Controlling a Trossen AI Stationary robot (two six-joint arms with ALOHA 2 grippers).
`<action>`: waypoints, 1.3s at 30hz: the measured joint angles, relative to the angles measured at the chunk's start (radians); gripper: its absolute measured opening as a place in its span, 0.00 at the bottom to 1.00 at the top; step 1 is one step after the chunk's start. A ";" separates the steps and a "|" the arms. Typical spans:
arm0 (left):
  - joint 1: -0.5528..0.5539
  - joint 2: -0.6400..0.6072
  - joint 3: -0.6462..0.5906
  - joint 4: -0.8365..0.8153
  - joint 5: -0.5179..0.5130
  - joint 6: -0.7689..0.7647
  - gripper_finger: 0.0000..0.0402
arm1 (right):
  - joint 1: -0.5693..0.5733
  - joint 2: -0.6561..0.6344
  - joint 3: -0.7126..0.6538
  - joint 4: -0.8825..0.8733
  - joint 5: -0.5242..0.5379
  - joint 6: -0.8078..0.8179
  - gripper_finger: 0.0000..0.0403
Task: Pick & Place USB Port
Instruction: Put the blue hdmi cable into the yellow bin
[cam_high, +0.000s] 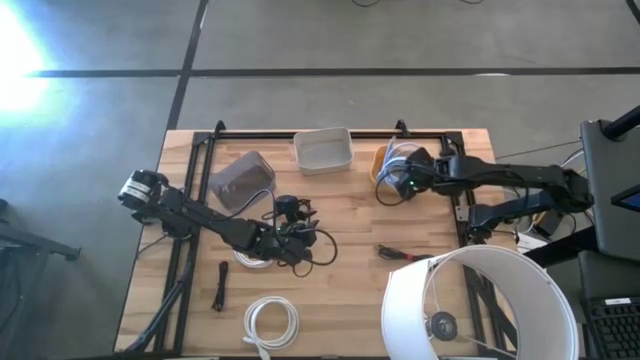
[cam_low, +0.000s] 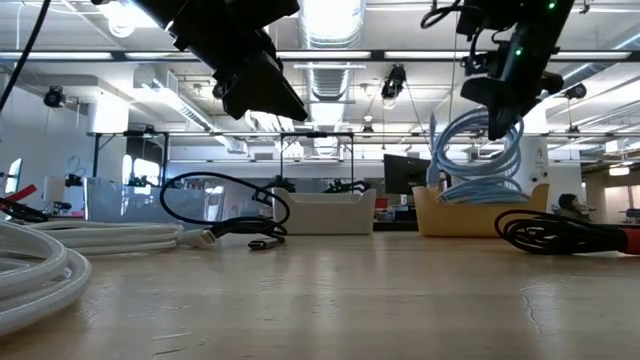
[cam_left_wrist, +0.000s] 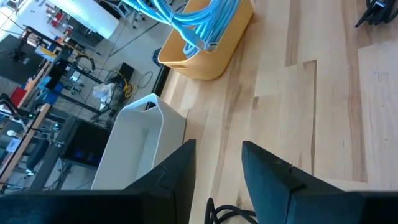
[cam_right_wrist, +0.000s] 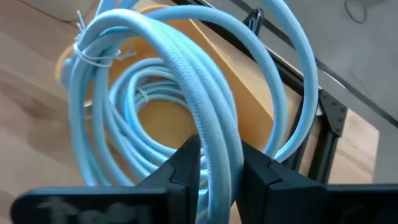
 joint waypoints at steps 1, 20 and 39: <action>0.000 0.000 0.000 0.000 0.000 0.000 0.33 | -0.006 0.003 0.000 0.000 0.001 -0.005 0.20; 0.002 0.000 0.000 0.000 0.000 0.000 0.33 | -0.066 -0.011 0.114 0.000 0.047 -0.237 0.38; 0.002 0.000 0.000 0.000 0.015 -0.019 0.33 | -0.066 -0.007 -0.077 0.093 -0.003 -0.170 0.03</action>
